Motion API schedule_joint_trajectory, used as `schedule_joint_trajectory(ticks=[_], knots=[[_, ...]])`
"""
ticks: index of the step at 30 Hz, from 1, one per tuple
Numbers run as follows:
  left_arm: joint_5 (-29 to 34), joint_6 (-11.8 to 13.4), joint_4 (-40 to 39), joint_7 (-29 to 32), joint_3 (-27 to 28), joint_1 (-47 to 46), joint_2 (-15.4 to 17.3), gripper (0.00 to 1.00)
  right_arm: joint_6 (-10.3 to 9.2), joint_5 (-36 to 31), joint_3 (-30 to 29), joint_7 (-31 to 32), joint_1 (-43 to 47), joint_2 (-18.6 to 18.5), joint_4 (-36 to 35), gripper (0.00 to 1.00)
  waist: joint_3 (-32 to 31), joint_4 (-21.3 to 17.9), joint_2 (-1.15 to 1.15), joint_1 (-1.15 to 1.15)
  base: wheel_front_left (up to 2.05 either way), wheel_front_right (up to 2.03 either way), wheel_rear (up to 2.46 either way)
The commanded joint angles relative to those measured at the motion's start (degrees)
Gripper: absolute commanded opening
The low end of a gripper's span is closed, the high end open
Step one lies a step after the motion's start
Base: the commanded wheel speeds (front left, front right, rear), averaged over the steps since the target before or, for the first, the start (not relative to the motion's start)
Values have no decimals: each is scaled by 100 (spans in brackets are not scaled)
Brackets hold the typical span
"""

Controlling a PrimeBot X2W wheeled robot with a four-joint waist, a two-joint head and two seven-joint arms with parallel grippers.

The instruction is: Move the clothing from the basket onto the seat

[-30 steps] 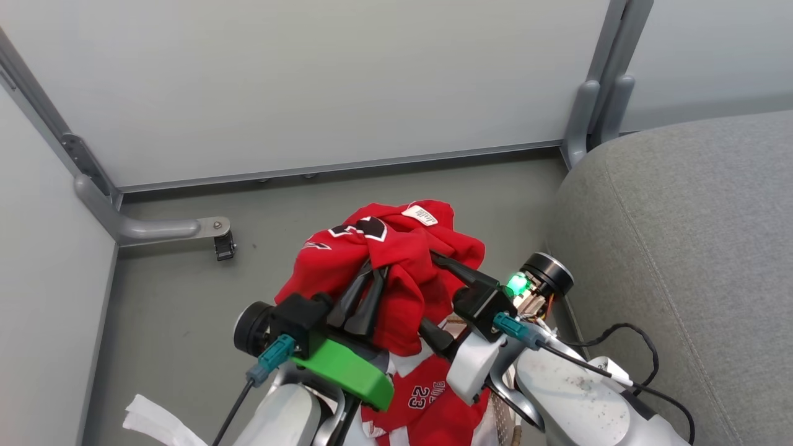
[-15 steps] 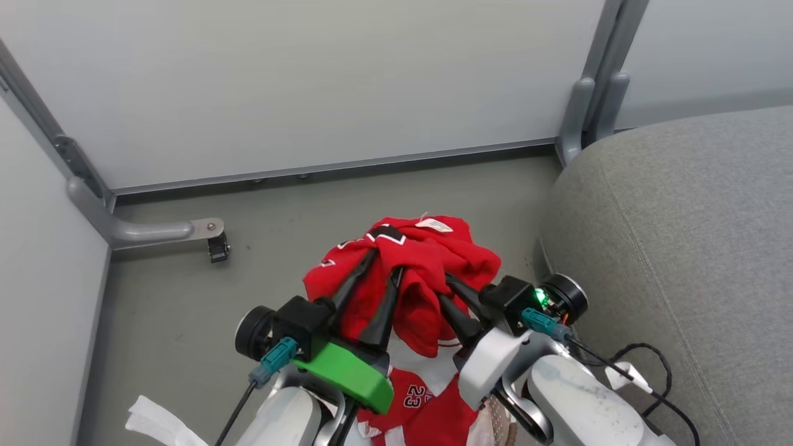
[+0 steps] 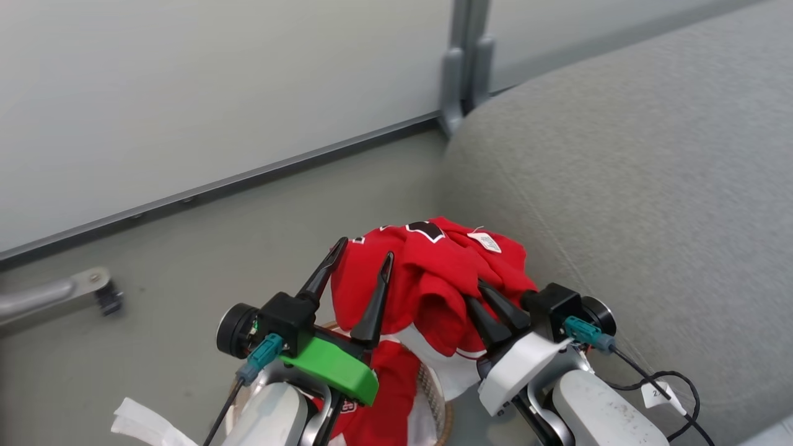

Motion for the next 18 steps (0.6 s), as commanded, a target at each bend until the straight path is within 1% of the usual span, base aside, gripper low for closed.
schedule_joint_trajectory(ticks=[1, 4, 8, 11, 14, 18], knots=[[25, -20, 30, 2, 30, -88, 18, 100, -6, 47, -46, -26, 49, -17, -67, 0, 260, -1048, 0, 0, 0, 0, 0], [79, -29, 72, 3, 41, -132, 18, 100, -6, 96, -120, -26, 89, -37, -125, 0, 345, -1427, 0, 0, 0, 0, 0], [69, -40, 112, 3, 19, -202, 21, 100, -6, 120, -361, -26, 139, -88, -136, 0, 442, -1687, 0, 0, 0, 0, 0], [98, -36, 152, 3, -27, -277, 22, 100, -6, 69, -544, -26, 171, -114, -149, 0, 534, -1716, 0, 0, 0, 0, 0], [143, -41, 180, 3, -46, -326, 25, 100, -6, 15, -688, -26, 22, -189, -142, 0, 664, -1715, 0, 0, 0, 0, 0], [253, -47, 265, 3, -96, -481, 24, 100, -6, -255, -860, -26, -376, -400, -100, 0, 992, -1546, 0, 0, 0, 0, 0]])
